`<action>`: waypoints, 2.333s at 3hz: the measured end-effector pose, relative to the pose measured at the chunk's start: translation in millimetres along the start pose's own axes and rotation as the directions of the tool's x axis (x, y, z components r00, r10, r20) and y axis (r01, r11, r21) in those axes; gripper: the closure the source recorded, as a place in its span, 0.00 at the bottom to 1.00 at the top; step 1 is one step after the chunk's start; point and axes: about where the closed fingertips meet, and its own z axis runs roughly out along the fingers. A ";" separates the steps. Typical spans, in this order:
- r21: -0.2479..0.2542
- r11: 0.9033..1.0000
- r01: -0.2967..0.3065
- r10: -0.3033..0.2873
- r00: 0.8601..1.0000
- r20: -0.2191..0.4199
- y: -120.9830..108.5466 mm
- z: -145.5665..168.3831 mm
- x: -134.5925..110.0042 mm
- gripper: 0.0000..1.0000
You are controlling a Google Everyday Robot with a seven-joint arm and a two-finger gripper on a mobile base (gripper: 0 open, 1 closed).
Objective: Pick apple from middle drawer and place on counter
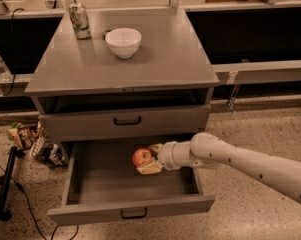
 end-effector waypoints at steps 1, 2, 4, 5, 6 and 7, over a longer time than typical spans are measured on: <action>0.032 0.999 0.005 -0.006 1.000 0.027 -4.9 -34.7 -25.9 1.00; 0.069 0.996 0.049 -0.053 0.996 0.069 -2.9 -91.8 -69.1 1.00; 0.088 0.992 0.089 -0.101 0.985 0.137 4.6 -134.3 -108.6 1.00; 0.107 0.989 0.100 -0.115 0.983 0.141 13.6 -150.7 -117.7 1.00; 0.126 0.983 0.131 -0.149 0.978 0.145 41.1 -208.3 -150.7 1.00; 0.159 0.972 0.174 -0.194 0.974 0.118 73.2 -296.2 -176.7 1.00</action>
Offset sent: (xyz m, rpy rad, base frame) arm -0.0258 -0.0554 0.1882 0.0351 -0.1884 -0.0171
